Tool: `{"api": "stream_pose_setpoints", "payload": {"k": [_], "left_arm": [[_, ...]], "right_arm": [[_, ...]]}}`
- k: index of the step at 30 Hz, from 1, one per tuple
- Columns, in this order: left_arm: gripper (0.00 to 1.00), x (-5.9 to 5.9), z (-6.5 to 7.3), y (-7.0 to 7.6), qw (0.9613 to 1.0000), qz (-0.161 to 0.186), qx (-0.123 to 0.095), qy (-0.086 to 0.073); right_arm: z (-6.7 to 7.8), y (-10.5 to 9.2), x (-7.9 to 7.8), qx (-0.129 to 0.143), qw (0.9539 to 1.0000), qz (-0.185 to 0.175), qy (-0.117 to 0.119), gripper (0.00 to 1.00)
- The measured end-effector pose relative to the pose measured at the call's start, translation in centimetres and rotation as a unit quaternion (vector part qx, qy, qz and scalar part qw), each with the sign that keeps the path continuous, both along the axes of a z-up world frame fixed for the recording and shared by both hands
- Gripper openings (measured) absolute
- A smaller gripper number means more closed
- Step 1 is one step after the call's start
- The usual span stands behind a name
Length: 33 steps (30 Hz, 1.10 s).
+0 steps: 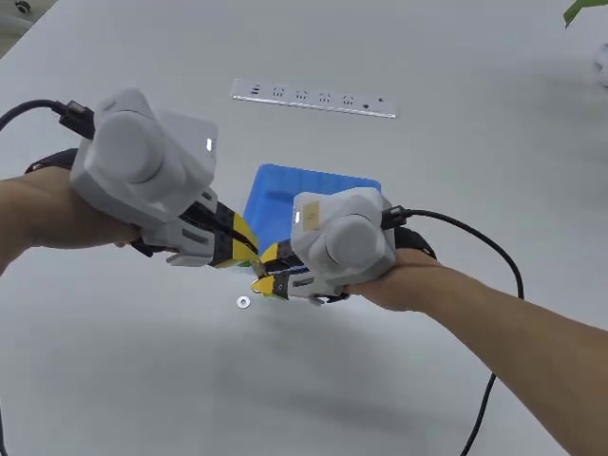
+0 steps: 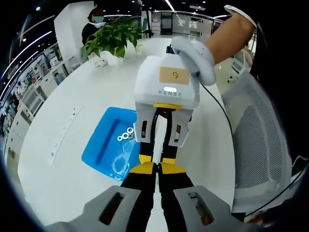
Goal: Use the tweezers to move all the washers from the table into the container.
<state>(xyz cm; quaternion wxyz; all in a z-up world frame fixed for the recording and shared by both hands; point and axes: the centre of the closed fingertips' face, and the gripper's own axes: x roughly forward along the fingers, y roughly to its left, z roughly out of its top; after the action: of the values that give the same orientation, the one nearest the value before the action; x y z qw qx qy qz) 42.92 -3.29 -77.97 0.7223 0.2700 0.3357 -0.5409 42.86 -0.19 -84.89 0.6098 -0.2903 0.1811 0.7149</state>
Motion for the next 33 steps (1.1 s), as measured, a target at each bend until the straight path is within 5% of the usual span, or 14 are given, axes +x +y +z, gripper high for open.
{"api": "stream_pose_setpoints", "payload": {"k": [33], "left_arm": [[0.05, 0.2, -1.3, 0.3, 0.9999, 0.006, 0.009, 0.001]], "right_arm": [[-1.8, 0.8, 0.0, -0.003, 0.9998, 0.017, 0.01, 0.12]]}}
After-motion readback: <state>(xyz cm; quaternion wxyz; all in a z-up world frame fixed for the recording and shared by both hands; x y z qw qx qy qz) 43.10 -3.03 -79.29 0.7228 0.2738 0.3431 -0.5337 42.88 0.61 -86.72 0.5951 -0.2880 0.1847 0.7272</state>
